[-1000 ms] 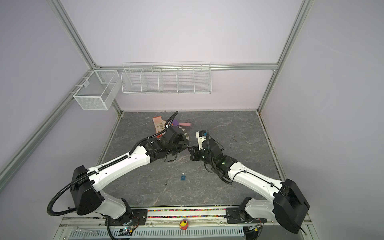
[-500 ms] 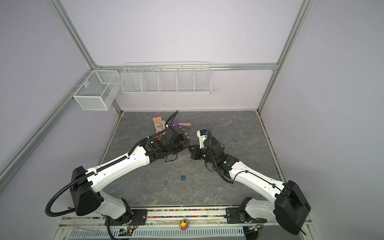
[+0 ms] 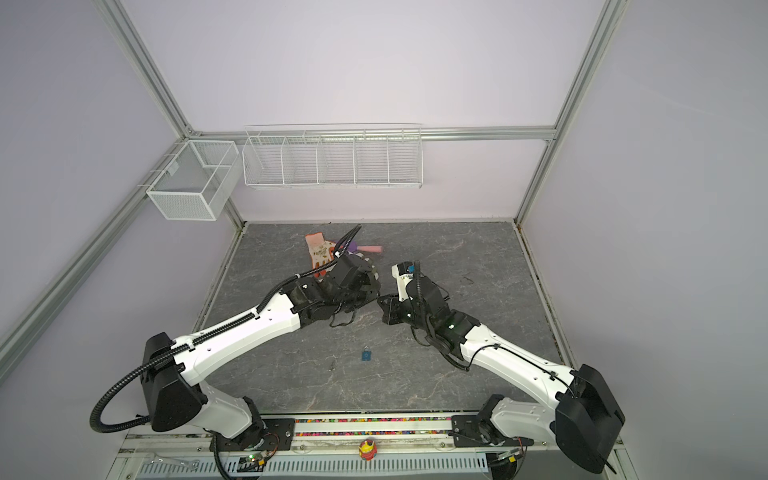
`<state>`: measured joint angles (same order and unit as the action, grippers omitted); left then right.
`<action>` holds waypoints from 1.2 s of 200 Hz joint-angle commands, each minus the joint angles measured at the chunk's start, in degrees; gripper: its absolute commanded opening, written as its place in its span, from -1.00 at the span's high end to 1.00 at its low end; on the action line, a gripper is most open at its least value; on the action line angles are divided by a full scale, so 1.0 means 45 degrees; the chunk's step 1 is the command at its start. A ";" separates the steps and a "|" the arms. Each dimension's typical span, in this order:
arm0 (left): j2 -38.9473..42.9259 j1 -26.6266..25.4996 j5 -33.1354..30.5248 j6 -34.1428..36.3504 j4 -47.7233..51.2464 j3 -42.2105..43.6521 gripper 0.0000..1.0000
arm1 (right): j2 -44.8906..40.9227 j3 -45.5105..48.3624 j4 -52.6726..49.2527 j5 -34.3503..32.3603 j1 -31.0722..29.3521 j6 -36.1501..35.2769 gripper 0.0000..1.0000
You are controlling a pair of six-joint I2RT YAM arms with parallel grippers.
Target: Unlock with the key
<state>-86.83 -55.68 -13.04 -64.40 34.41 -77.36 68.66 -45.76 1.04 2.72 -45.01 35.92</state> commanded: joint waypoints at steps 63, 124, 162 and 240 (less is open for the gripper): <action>0.0305 -0.0305 0.1446 -0.0215 0.0658 0.0154 1.00 | 0.0185 -0.1531 0.0726 -0.2338 -0.0844 -0.1737 0.88; 0.0179 -0.0132 0.1171 -0.0263 0.0281 0.0337 1.00 | 0.0271 -0.1626 0.1939 0.1164 -0.0323 0.0230 0.88; 0.0486 0.0301 0.1290 -0.0671 -0.0750 0.0651 1.00 | -0.0083 -0.1176 0.1317 0.0991 -0.0218 0.1009 0.88; 0.0920 0.0342 0.0237 -0.0482 -0.0037 0.0300 1.00 | -0.0238 -0.1684 -0.1529 0.0074 -0.0189 0.0693 0.88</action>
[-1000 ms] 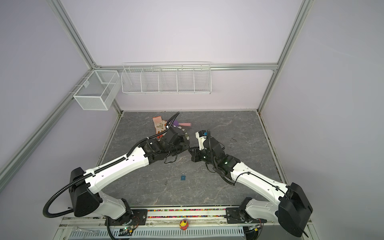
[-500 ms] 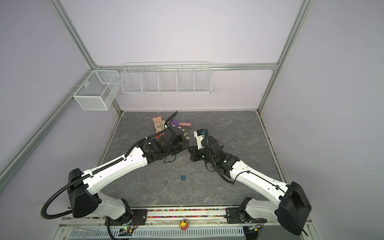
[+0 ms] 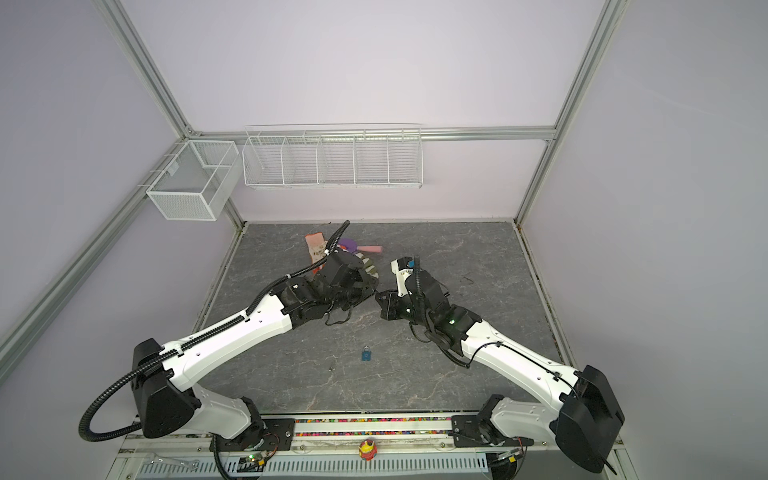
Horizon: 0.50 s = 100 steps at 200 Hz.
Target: Unlock with the key
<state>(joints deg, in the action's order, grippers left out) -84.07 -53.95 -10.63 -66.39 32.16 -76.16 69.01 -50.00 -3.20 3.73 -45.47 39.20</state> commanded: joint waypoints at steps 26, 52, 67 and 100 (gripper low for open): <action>0.0329 -0.0042 -0.0411 0.0037 0.0540 -0.0044 1.00 | -0.0240 -0.0970 -0.1296 -0.0813 -0.0208 -0.0169 0.88; 0.0247 -0.0061 -0.0561 0.0168 0.0760 -0.0121 1.00 | 0.0084 -0.1396 -0.1713 -0.0896 -0.0260 -0.0213 0.87; 0.0221 -0.0079 -0.0526 0.0234 0.0695 -0.0138 1.00 | 0.0297 -0.1398 -0.1497 -0.0833 -0.0342 -0.0254 0.88; 0.0156 -0.0100 -0.0565 0.0311 0.0625 -0.0267 1.00 | 0.0543 -0.1241 -0.0961 -0.0655 -0.0408 -0.0311 0.88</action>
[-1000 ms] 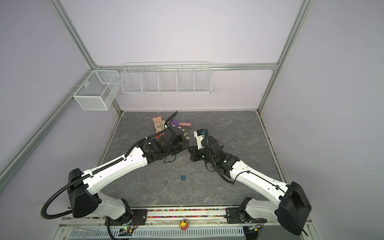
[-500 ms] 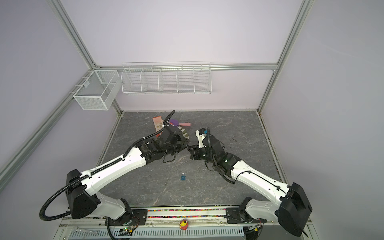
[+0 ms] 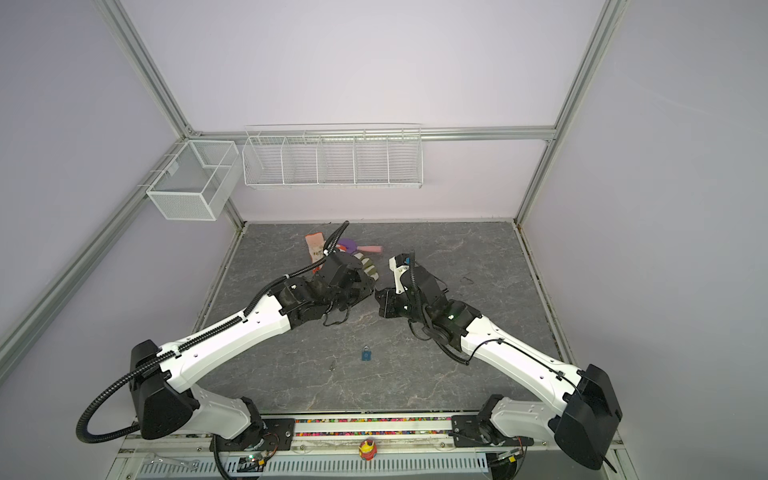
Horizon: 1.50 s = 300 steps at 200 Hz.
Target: Unlock with the key
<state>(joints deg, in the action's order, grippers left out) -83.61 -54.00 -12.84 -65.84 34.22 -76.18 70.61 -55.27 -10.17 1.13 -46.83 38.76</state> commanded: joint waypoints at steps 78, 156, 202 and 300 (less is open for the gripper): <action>0.0157 -0.0071 0.0050 0.0080 0.0014 -0.0268 1.00 | 0.0560 -0.0337 0.0671 0.0004 0.0035 -0.0373 0.88; 0.0014 -0.0088 0.0163 0.0057 0.0140 -0.0336 1.00 | 0.0291 -0.0379 0.1303 -0.0348 -0.0102 -0.0313 0.88; -0.0200 -0.0110 0.0202 0.0100 0.0342 -0.0522 1.00 | 0.0313 -0.0494 0.1655 -0.0870 -0.0356 -0.0795 0.87; -0.0531 -0.0142 -0.0045 0.0159 0.0756 -0.0513 1.00 | 0.0572 -0.0497 0.2336 0.0101 0.0058 -0.0363 0.88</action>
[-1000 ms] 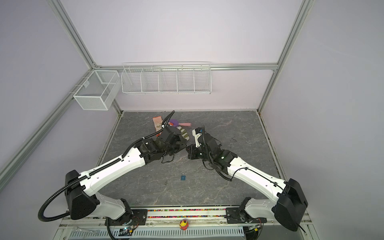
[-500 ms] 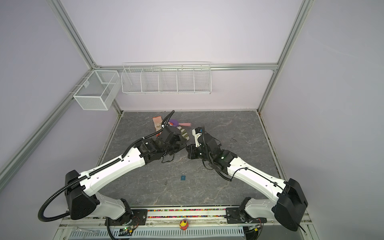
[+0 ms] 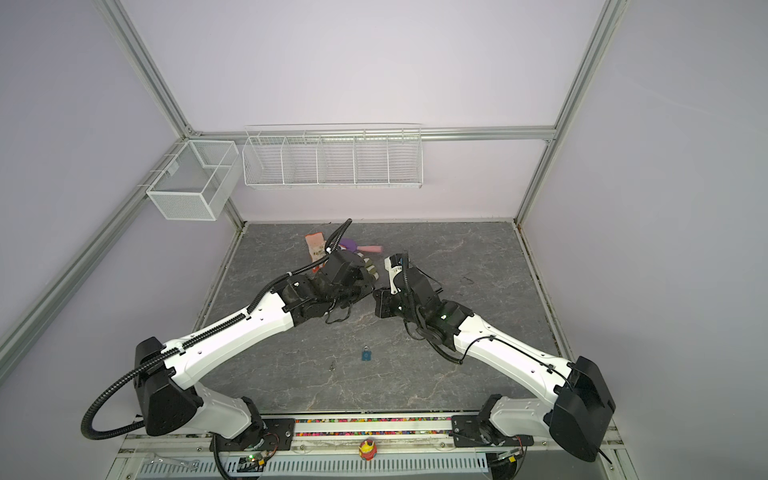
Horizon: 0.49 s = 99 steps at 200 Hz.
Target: Unlock with the key
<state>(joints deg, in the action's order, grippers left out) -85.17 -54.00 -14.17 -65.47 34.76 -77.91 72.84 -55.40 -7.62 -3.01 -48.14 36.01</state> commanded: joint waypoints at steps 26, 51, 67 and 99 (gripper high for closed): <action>-0.0117 -0.0137 0.0010 0.0201 0.0713 -0.0150 1.00 | 0.0239 -0.0772 0.1631 0.2142 0.0599 0.0396 0.88; -0.0207 -0.0130 -0.0090 0.0176 0.0621 -0.0148 1.00 | 0.0311 -0.0765 0.1695 0.2367 0.0638 0.0858 0.88; -0.0264 -0.0129 -0.0107 0.0130 0.0503 -0.0135 1.00 | 0.0342 -0.0862 0.1351 0.2162 0.0632 0.0877 0.88; -0.0368 -0.0111 -0.0664 0.0234 0.0769 -0.0211 1.00 | 0.0131 -0.0775 0.0847 0.1763 0.0614 0.0865 0.88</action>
<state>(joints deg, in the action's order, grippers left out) -85.21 -54.02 -16.60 -65.25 35.09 -77.91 74.37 -56.34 -6.85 4.73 -45.34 39.16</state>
